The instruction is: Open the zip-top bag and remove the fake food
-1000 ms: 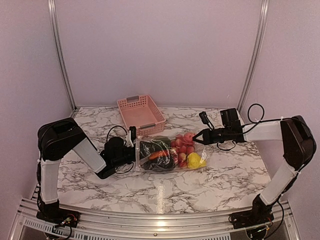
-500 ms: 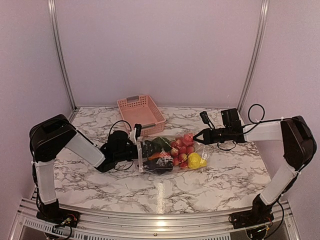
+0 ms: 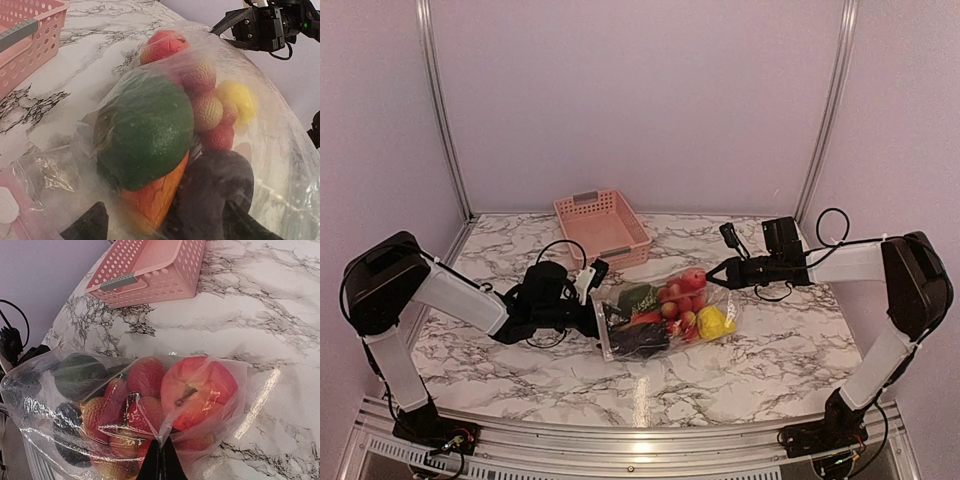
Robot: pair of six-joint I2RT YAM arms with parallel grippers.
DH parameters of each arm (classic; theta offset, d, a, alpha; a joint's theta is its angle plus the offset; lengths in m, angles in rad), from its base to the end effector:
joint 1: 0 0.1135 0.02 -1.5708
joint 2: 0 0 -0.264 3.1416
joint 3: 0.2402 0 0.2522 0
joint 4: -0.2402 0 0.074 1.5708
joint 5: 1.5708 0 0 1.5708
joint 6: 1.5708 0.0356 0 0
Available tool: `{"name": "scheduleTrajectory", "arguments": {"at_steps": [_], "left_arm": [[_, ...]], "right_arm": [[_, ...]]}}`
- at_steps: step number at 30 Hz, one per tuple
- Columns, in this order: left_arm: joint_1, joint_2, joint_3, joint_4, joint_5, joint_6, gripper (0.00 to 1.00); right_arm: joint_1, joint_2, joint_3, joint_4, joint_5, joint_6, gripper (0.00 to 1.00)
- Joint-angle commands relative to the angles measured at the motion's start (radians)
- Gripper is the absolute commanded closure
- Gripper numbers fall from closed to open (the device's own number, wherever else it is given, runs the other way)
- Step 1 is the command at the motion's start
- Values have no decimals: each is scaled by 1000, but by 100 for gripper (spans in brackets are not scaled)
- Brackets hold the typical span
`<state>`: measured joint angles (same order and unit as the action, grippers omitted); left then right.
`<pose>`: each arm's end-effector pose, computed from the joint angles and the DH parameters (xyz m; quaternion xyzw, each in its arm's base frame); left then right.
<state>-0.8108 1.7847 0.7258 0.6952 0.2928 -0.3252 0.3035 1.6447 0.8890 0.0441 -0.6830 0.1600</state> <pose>0.2332 -0.2603 0.1489 0.2762 0.7707 -0.4033 0.4087 0.3138 0.1218 0.1861 -0.2005 0.8444 0.3865 0.3120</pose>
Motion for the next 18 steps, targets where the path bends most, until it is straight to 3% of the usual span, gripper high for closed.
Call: {"name": "scheduleTrajectory", "arguments": {"at_steps": [1,5,18], "left_arm": [[-2,-37,-77,1,-11,104,20],[-13,-51,-148,113,12,129,21],[-132,69,-7,16,-18,294,21]], "right_arm": [[-9,-21,20,0,5,-11,100],[-12,-21,25,-14,7,-18,100],[-18,-40,4,-3,12,-6,100]]}}
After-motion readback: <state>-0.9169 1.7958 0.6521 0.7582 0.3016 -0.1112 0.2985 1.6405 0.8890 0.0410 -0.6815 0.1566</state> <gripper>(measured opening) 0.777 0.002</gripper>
